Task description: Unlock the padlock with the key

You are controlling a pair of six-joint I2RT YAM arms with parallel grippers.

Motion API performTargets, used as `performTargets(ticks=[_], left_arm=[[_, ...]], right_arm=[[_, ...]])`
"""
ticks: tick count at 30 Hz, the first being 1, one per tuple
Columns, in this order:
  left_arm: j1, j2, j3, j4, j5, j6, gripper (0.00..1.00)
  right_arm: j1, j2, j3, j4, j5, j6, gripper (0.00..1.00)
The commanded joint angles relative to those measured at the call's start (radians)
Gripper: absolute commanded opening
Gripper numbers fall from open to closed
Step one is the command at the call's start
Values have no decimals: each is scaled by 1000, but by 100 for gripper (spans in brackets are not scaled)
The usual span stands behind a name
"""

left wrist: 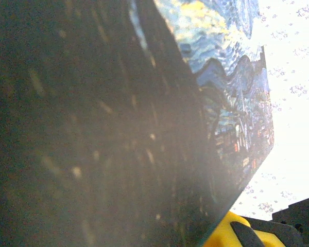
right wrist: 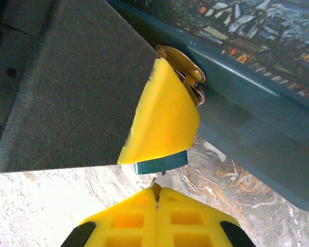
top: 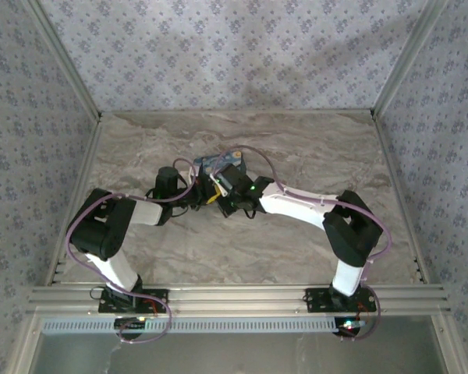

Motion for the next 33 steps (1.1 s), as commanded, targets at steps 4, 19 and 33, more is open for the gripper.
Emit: performTargets(ticks=[4,19,33], left_arm=[[-6,-32,13,46,58,-7,0],[-6,-42,5,59,65,-15,0],[-6,-61,-14,-50,44,68,24]], right_arm=[[-8,8,-1,25,-20,22,27],[-1,41,32,18,-13,18,11],[-82,18,-39,99,-266,112,0]])
